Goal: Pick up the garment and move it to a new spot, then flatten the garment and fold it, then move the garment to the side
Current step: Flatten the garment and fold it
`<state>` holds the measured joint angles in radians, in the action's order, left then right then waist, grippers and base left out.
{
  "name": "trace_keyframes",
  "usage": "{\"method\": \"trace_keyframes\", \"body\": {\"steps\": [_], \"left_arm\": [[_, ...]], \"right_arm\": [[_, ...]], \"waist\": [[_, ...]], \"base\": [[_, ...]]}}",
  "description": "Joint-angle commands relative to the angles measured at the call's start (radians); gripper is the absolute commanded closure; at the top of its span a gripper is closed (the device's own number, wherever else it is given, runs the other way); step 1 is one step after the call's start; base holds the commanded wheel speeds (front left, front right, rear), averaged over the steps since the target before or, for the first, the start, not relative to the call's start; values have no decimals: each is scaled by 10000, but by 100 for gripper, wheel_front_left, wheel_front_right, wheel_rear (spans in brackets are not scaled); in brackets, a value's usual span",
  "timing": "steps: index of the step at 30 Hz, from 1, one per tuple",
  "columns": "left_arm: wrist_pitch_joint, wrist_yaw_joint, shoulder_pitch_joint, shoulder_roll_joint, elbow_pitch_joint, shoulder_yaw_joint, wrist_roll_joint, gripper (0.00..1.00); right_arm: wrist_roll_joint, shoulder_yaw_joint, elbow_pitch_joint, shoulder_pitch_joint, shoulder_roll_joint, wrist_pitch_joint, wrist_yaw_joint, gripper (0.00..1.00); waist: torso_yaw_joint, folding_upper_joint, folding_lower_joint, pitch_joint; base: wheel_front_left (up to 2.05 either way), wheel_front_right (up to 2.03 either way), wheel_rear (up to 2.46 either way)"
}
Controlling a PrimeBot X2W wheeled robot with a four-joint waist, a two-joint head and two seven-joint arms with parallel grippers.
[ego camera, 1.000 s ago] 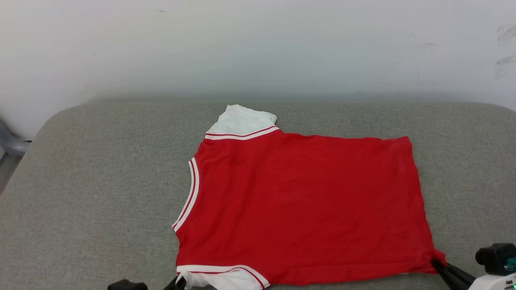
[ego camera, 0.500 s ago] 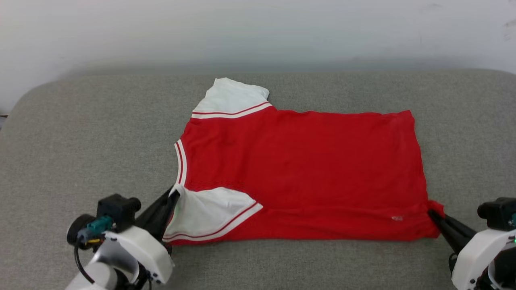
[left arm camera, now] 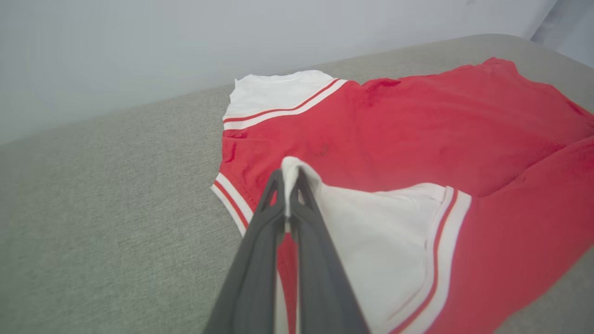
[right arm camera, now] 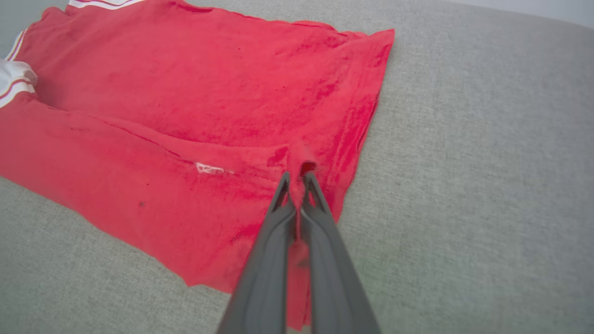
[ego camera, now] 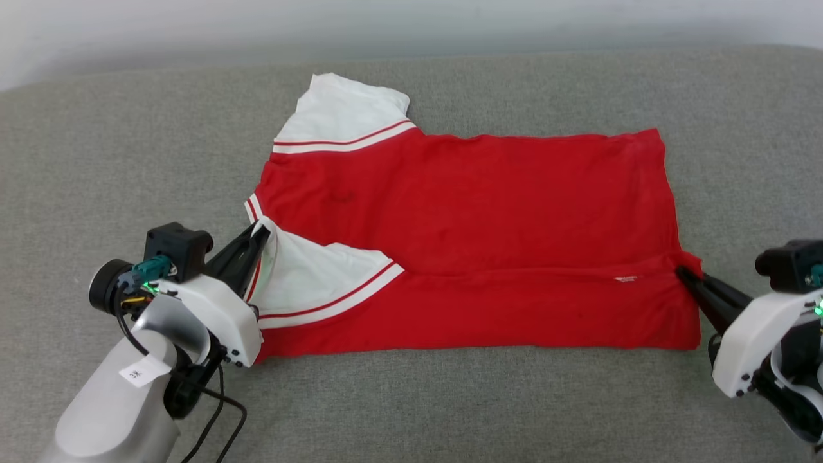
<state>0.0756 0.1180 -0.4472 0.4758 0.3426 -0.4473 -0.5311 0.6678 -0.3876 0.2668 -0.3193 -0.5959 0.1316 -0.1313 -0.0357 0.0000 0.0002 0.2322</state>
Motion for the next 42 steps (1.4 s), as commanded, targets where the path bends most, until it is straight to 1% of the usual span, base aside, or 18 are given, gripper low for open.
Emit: {"method": "trace_keyframes", "body": {"steps": [1,2,7,9,10,14,20,21,22,23,24,27,30,33,36,39,42], "left_arm": [[129,51,-286,-49,321,-97,-10,100],[259,81,-640,-108,892,-297,-86,100],[340,106,-1128,-268,2046,-834,-210,100],[396,110,-1213,-315,2230,-910,-283,100],[488,115,-1281,-370,2625,-1185,-406,100],[703,117,-1401,-435,3145,-1682,-783,100],[964,119,-1607,-398,3614,-2255,-1178,100],[1002,119,-1665,-365,3681,-2367,-1236,100],[1047,119,-1728,-330,3746,-2454,-1286,100],[1107,120,-1770,-307,3807,-2521,-1351,79],[1306,114,-1961,-178,3943,-2676,-1372,0],[1419,114,-2146,-46,3971,-2850,-1411,0],[1400,113,-2327,216,3843,-3040,-1476,0],[960,113,-2573,440,3550,-3394,-1539,0],[274,113,-2828,709,3174,-3697,-1742,0],[-781,114,-3088,965,2713,-4076,-2177,0],[-2025,114,-3320,1206,2235,-4369,-2834,0]], "right_arm": [[54,-128,176,-401,56,15,12,100],[83,-341,531,-829,93,31,12,100],[192,-714,1232,-1365,195,145,12,100],[203,-798,1372,-1435,202,155,12,100],[241,-964,1670,-1538,249,131,12,100],[268,-1357,2129,-1637,335,14,12,100],[423,-1760,2340,-1780,303,-168,10,100],[451,-1801,2366,-1827,286,-224,10,79],[484,-1839,2384,-1853,293,-272,10,40],[522,-1878,2382,-1867,297,-335,10,0],[551,-1957,2339,-1826,214,-529,10,0],[586,-1989,2233,-1664,146,-736,10,0],[616,-1971,2061,-1460,114,-872,10,0],[587,-1897,1873,-1296,18,-933,10,0],[491,-1822,1692,-1101,-22,-918,10,0],[394,-1708,1560,-936,-41,-851,10,0],[334,-1583,1440,-792,27,-773,10,0]], "waist": [[-64,0,-2,221],[-60,0,-2,432],[-18,0,-2,741],[-14,0,-2,777],[-16,0,-2,836],[-27,0,-2,864],[-50,0,-2,720],[-57,0,-2,665],[-63,0,-2,601],[-62,0,-2,531],[-3,0,-2,240],[81,0,-2,-81],[179,0,-2,-372],[294,0,-2,-611],[395,0,-2,-810],[462,0,-2,-964],[486,0,-2,-1057]], "base": [[0,0,0],[0,0,0],[0,0,0],[0,0,0],[0,0,0],[0,0,0],[0,0,0],[0,0,0],[0,0,0],[0,0,0],[0,0,0],[0,0,0],[0,0,0],[0,0,0],[0,0,0],[0,0,0],[0,0,0]]}}
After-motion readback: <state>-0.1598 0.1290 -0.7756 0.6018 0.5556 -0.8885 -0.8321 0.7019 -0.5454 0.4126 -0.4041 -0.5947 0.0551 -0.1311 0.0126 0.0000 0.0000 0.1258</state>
